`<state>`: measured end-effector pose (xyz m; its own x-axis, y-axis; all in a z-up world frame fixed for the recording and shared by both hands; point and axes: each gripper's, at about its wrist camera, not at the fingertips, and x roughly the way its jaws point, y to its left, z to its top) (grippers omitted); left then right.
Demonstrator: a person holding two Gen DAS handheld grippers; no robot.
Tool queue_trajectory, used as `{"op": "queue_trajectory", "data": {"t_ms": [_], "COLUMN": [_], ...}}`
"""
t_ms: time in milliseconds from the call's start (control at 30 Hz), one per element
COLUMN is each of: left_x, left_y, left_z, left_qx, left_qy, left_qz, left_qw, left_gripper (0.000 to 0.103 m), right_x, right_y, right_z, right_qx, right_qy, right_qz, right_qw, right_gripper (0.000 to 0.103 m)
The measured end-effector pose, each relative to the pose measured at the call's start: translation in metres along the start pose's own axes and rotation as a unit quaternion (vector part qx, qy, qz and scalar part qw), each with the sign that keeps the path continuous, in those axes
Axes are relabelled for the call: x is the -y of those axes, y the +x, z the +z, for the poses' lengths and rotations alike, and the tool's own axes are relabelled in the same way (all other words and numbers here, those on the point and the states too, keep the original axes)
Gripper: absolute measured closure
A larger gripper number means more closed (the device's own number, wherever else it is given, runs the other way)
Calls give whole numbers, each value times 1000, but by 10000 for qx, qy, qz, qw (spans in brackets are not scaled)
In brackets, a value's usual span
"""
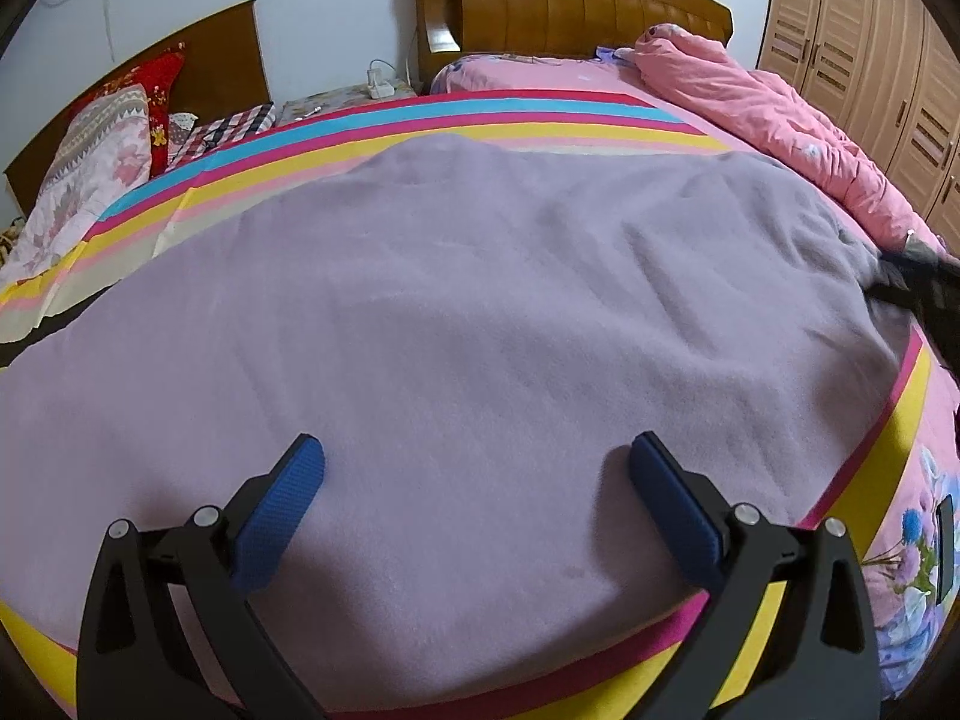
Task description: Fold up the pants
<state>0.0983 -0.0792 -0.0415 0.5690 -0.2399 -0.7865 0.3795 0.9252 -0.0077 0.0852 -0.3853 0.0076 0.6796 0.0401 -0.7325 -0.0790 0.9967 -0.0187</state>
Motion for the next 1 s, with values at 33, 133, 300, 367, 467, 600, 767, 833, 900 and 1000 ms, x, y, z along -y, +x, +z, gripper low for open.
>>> {"op": "queue_trajectory", "data": {"t_ms": [33,133,300,367,467,600,767,833,900,1000], "left_x": [0,0,-3,-3,-4,-3,-26,-52,-79,-132], "left_y": [0,0,-1,-2,-2,-1,-12,-23,-40,-74], "left_z": [0,-1,-2,-2,-2,0,-4,-9,-15,-32], "left_qx": [-3,2,34,44,67,59,315,450,620,999], "left_qy": [18,25,-36,-37,-92,-98,-576,-1023,-1331,-1829], "left_qz": [14,-17,-69,-69,-130,-150,-766,-1036,-980,-552], "left_qw": [10000,10000,10000,10000,9999,9998,9949,9883,9843,9765], "left_gripper": [2,2,2,2,2,2,2,2,2,2], "right_x": [0,-1,19,36,35,12,-34,-39,-36,-53], "right_y": [10,57,105,97,84,58,64,63,60,45], "right_z": [16,48,42,39,39,38,21,18,23,40], "right_qx": [115,-192,-955,-1081,-1211,-1209,-1455,-1399,-1561,-1288], "right_qy": [-72,-132,-116,152,161,145,-170,-287,-12,-139], "right_qz": [-54,-298,-306,5,-156,-474,474,253,112,-414], "right_qw": [9999,9993,9949,9940,9924,9914,9881,9894,9877,9907], "right_gripper": [16,16,14,15,14,13,12,5,5,5]}}
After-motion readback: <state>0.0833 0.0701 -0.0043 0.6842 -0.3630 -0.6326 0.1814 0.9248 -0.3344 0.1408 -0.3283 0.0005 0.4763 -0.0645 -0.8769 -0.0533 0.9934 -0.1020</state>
